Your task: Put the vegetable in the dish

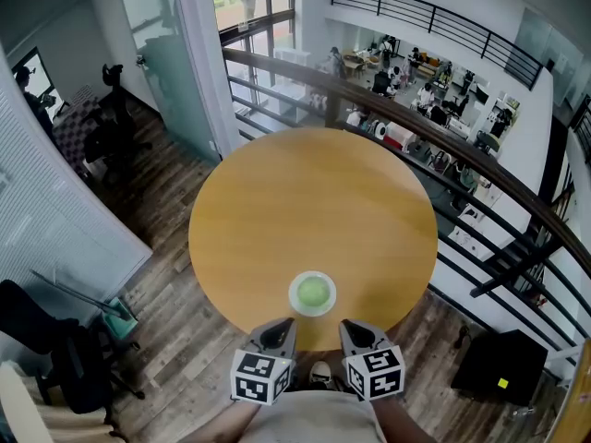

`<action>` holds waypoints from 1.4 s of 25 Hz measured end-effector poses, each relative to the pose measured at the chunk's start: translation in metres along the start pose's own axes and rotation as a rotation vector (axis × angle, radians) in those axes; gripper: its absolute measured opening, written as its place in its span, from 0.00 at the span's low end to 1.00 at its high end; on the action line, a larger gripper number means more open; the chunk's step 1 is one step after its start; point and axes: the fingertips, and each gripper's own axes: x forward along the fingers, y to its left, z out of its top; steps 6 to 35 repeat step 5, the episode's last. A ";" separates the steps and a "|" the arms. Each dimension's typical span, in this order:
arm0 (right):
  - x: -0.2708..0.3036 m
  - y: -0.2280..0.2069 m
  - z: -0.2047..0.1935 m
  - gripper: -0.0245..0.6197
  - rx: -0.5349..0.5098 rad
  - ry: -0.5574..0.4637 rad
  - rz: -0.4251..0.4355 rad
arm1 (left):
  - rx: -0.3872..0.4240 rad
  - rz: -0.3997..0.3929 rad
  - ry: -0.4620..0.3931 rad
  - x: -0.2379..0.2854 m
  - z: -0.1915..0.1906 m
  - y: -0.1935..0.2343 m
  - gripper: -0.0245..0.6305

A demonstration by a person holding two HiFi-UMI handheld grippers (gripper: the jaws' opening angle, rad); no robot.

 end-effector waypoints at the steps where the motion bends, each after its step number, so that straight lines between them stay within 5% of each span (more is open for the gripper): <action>1: 0.000 0.000 0.000 0.08 0.001 0.001 0.000 | -0.003 0.002 0.001 0.000 0.000 0.001 0.07; 35: 0.002 -0.002 0.000 0.08 0.001 0.005 -0.005 | -0.002 0.005 0.000 0.000 0.001 0.003 0.07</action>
